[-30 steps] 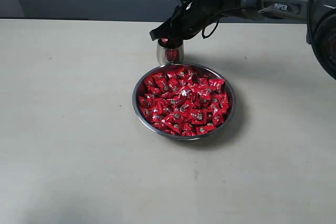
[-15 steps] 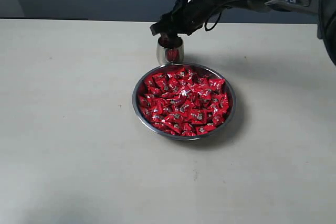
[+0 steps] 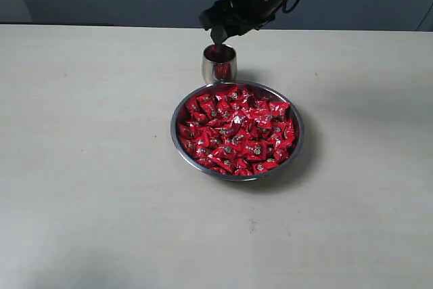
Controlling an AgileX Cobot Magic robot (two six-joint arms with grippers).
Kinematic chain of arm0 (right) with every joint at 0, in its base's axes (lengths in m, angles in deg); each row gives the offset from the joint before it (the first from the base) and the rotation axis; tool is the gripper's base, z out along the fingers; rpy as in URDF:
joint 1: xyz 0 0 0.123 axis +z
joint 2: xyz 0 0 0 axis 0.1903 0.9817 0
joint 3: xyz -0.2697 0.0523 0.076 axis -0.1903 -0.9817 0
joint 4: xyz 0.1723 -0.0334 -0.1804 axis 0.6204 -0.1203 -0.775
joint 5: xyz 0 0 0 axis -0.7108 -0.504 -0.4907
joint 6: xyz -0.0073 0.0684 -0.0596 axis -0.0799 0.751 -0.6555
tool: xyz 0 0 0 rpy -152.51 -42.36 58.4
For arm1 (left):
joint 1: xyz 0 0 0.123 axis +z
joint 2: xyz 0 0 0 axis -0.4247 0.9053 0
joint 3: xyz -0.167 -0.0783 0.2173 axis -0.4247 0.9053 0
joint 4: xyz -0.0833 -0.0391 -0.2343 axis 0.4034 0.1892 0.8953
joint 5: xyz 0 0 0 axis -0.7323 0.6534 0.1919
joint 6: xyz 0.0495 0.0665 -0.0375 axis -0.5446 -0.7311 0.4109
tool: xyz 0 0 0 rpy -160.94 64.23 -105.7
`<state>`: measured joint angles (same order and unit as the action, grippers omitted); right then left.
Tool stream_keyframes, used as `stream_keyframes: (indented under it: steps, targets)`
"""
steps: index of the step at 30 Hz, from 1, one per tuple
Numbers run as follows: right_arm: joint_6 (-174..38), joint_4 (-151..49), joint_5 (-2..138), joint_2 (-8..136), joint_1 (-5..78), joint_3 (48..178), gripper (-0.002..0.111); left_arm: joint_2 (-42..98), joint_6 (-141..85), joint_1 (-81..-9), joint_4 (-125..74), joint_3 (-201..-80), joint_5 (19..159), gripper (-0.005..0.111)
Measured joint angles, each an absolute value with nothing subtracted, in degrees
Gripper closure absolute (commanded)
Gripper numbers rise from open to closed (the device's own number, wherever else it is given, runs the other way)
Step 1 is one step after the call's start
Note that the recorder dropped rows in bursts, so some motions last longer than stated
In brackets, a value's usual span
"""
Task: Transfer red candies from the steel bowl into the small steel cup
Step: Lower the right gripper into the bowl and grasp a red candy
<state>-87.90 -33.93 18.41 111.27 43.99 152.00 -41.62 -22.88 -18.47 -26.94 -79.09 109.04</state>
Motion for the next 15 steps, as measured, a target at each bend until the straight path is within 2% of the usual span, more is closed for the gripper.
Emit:
stream_keyframes:
  steps: [15]
  targets:
    - [-89.09, -35.61, 17.48, 110.47, 48.93, 138.54, 0.057, -41.62, -22.88, -18.47, -26.94, -79.09, 109.04, 0.106]
